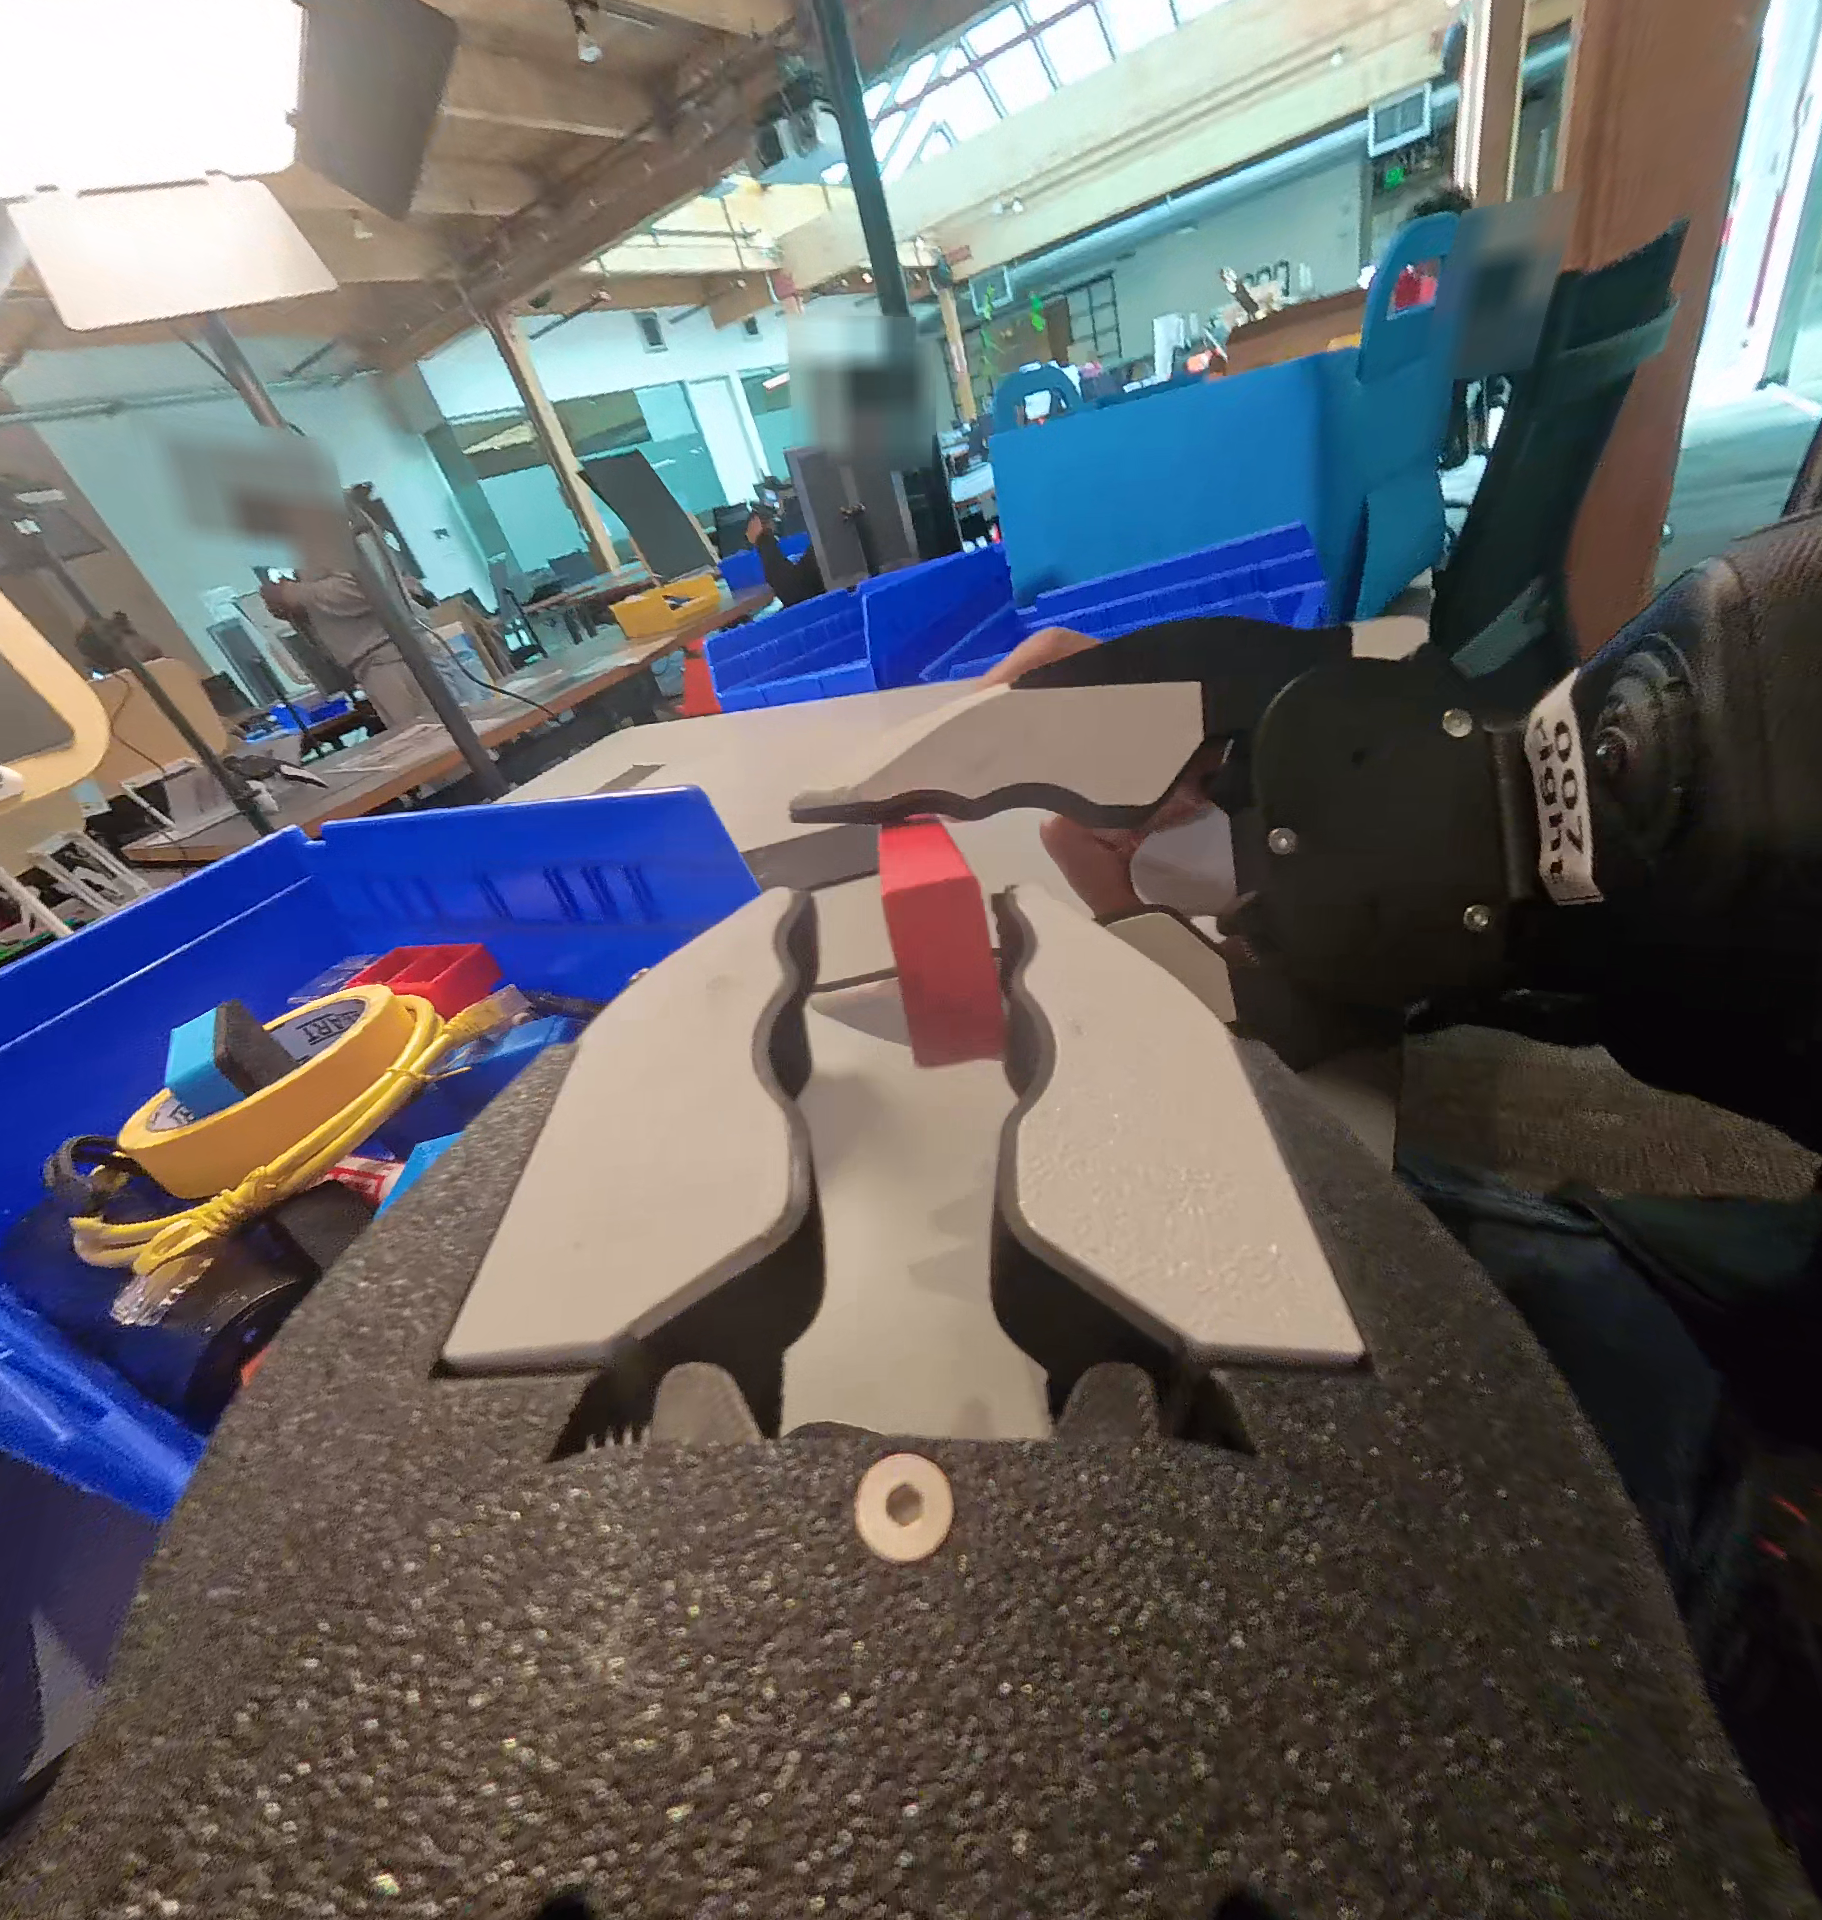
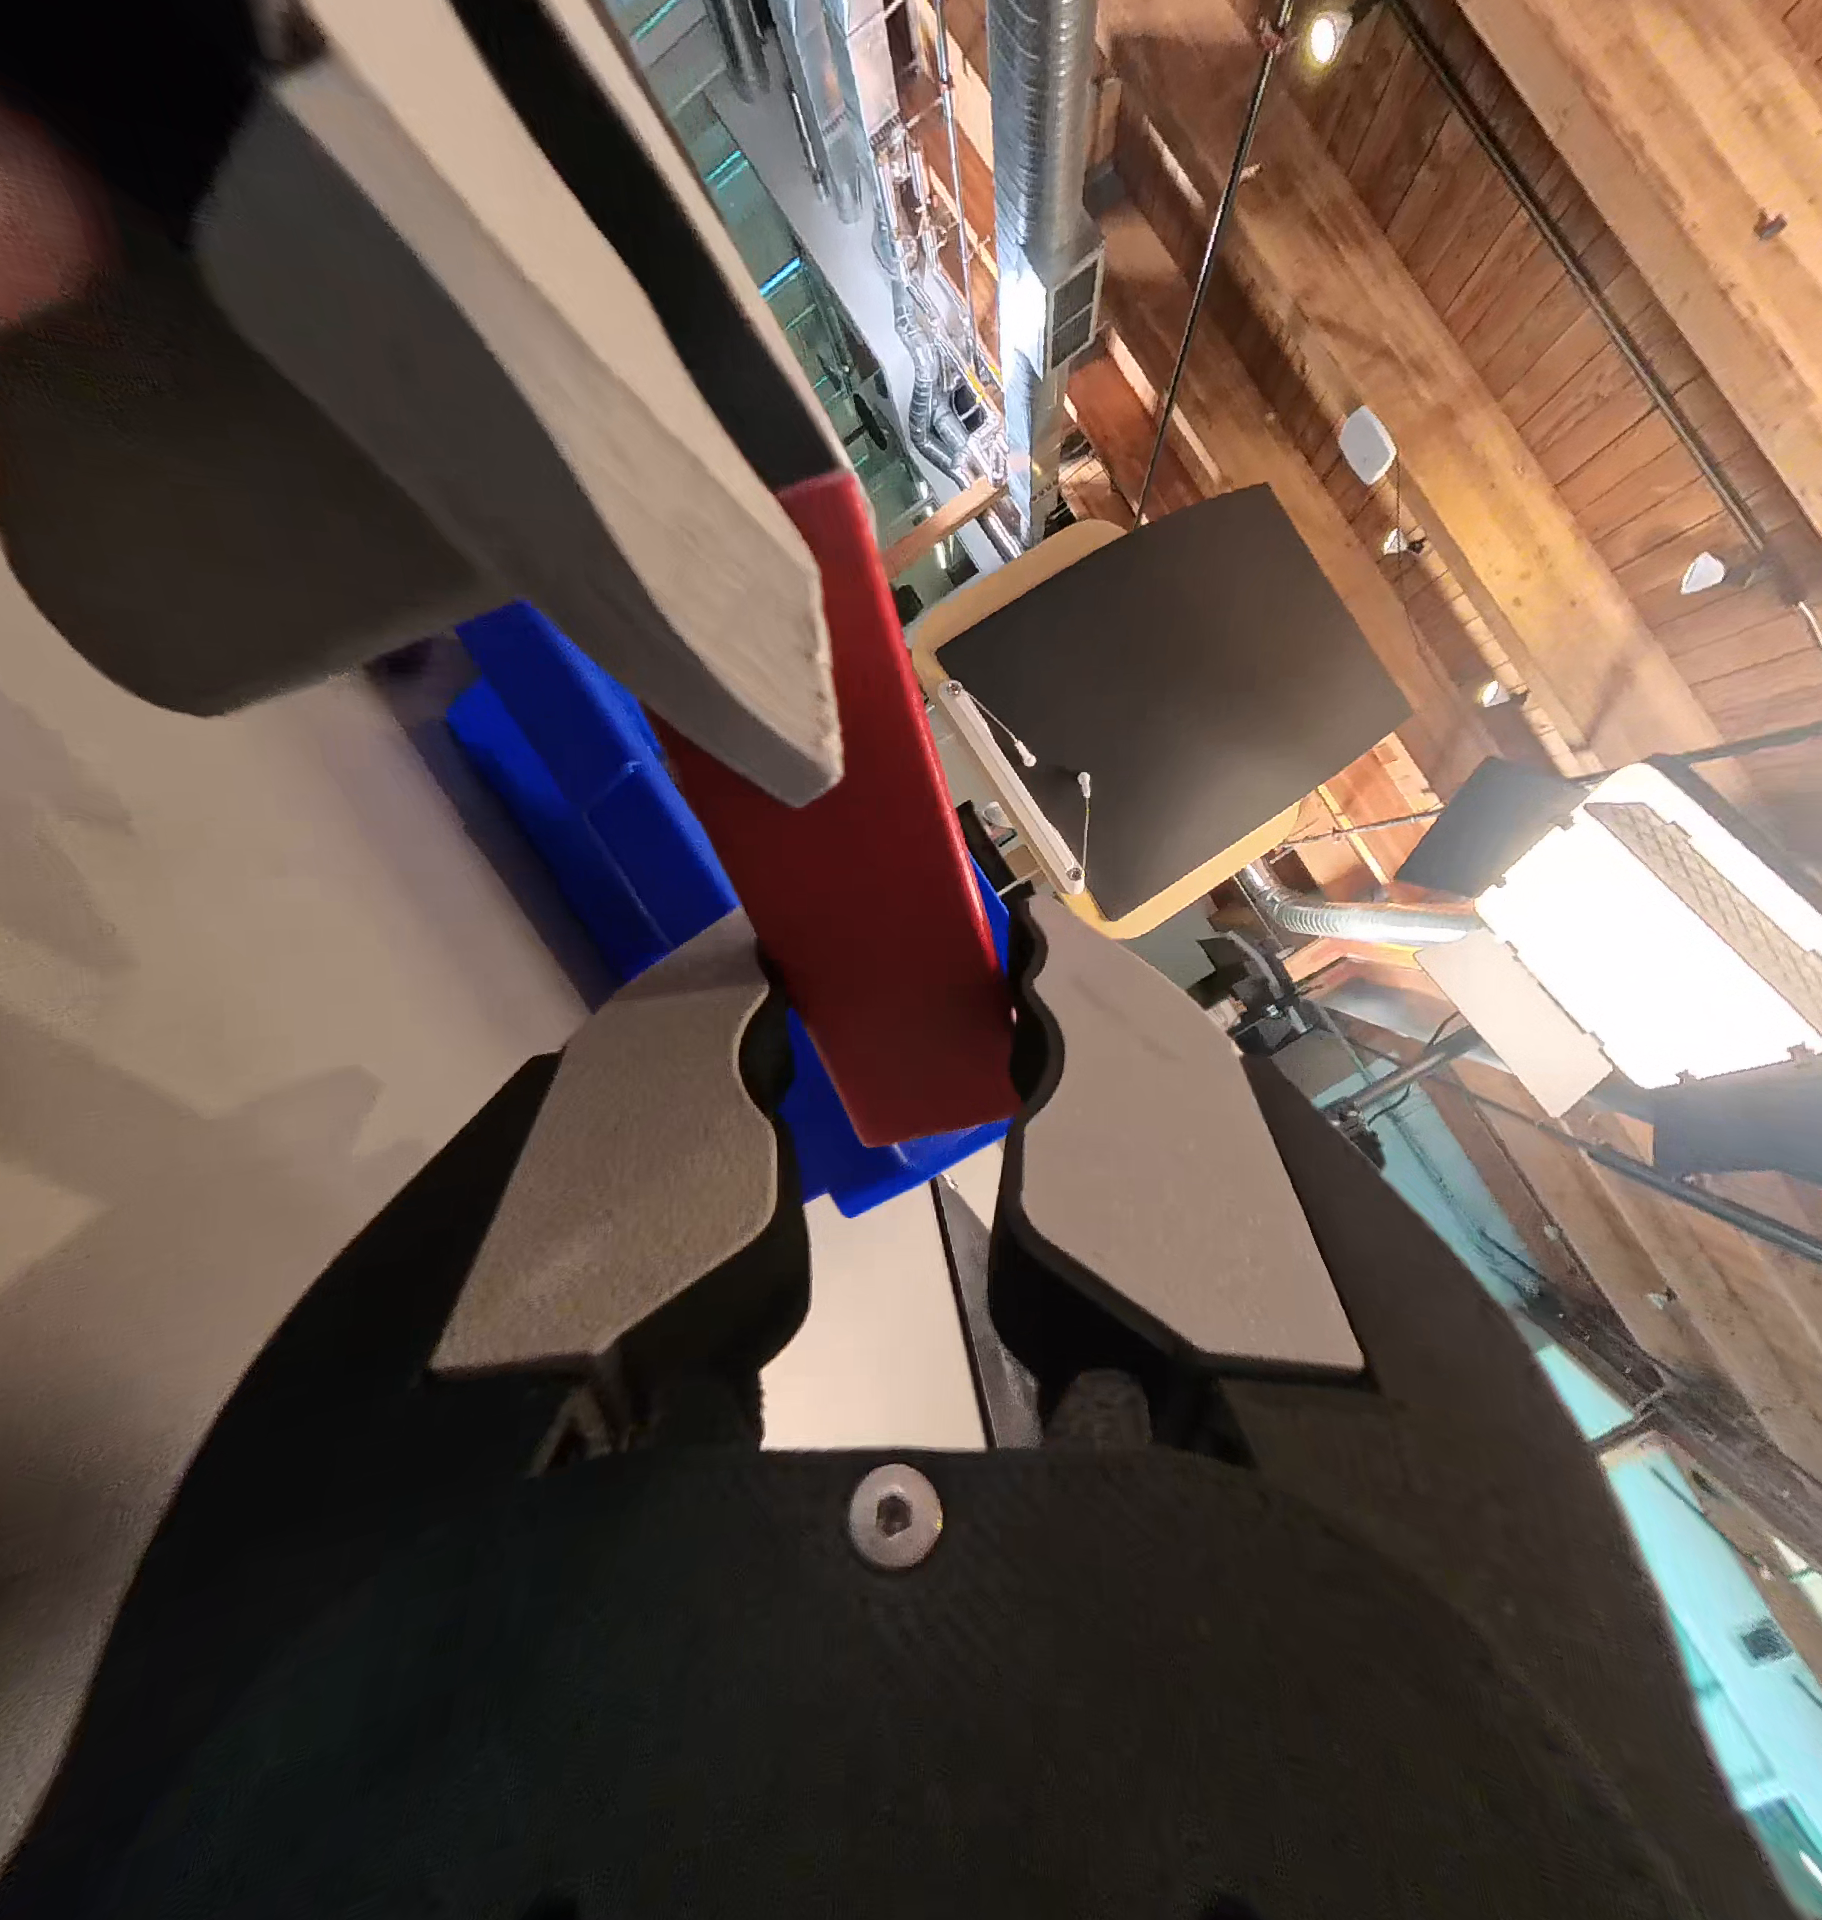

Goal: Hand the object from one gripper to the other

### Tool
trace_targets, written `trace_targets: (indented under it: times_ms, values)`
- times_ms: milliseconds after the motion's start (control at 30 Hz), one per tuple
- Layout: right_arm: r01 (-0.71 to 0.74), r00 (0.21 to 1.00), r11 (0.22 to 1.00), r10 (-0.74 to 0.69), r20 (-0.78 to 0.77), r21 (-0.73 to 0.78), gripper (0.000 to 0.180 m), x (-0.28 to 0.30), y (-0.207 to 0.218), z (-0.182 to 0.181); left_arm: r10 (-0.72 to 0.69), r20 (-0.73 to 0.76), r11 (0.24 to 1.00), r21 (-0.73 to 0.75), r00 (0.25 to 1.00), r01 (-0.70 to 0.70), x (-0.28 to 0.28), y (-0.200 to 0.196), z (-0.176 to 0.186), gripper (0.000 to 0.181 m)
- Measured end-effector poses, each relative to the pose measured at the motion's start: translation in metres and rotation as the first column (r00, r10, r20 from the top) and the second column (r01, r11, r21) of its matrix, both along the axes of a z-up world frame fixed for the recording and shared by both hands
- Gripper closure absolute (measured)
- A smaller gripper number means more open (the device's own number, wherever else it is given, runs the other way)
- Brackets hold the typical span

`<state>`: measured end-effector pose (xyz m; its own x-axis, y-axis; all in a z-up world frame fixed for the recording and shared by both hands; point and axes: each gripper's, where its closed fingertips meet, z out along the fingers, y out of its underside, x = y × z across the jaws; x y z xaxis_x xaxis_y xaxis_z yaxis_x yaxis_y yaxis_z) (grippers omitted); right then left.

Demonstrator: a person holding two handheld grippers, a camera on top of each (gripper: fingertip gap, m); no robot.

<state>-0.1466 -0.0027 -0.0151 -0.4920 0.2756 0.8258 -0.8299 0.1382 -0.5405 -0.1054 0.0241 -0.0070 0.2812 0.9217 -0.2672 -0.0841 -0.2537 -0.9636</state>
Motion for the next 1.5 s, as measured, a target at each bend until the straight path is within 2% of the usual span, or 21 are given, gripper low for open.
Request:
trace_targets:
  times_ms: [100,200,433,467,500,633,767,900,967,1100,1200,1367,1500]
  values:
    - [-0.005,1.0,1.0,0.005,0.019,-0.021,0.142,0.001,0.002,0.003,0.011,-0.056,0.999,0.046,0.998,-0.008,0.003,-0.005,0.009,0.136]
    - [0.003,1.0,1.0,-0.003,0.016,-0.023,0.143,0.001,0.003,0.004,0.009,-0.121,0.998,0.063,0.993,-0.001,0.007,-0.005,0.016,0.135]
    - [-0.054,0.995,0.998,0.058,0.085,-0.043,0.143,0.005,0.006,0.007,0.048,-0.101,0.999,-0.019,0.994,-0.05,-0.001,0.001,0.009,0.145]
    - [-0.064,0.994,0.997,0.067,0.092,-0.034,0.144,0.005,0.006,0.006,0.047,-0.099,0.998,-0.036,0.994,-0.05,-0.001,0.003,0.008,0.155]
    - [-0.064,0.994,0.997,0.067,0.091,-0.033,0.144,0.005,0.005,0.005,0.05,-0.1,0.997,-0.047,0.994,-0.055,-0.001,0.004,0.007,0.158]
    - [-0.071,0.993,0.996,0.076,0.092,-0.051,0.142,0.007,0.007,0.008,0.067,-0.123,0.995,-0.07,0.99,-0.076,0.0,0.005,0.008,0.16]
    - [-0.127,0.981,0.987,0.139,0.137,-0.093,0.142,0.012,0.012,0.015,0.199,-0.221,0.967,-0.112,0.955,-0.228,0.002,-0.009,0.015,0.163]
    - [-0.209,0.938,0.971,0.233,0.258,-0.115,0.141,0.015,0.016,0.018,0.228,-0.309,0.945,-0.16,0.923,-0.286,0.01,-0.013,0.024,0.163]
    - [-0.255,0.901,0.956,0.29,0.322,-0.146,0.137,0.015,0.019,0.022,0.194,-0.329,0.939,-0.209,0.924,-0.271,0.014,-0.01,0.024,0.163]
    - [-0.39,0.822,0.909,0.417,0.389,-0.149,0.133,0.027,0.025,0.02,0.079,-0.333,0.89,-0.401,0.94,-0.216,0.025,-0.003,0.013,0.163]
    - [-0.427,0.842,0.899,0.433,0.321,-0.093,0.131,0.038,0.026,0.013,0.084,-0.283,0.829,-0.512,0.956,-0.224,0.027,-0.011,-0.003,0.163]
    - [-0.368,0.922,0.928,0.356,0.153,0.062,0.132,0.046,0.016,-0.012,0.053,-0.229,0.759,-0.623,0.972,-0.189,0.028,-0.009,-0.018,0.163]
    - [-0.323,0.946,0.939,0.319,0.053,0.119,0.144,0.048,0.011,-0.022,0.024,-0.193,0.71,-0.688,0.981,-0.153,0.027,-0.003,-0.028,0.163]
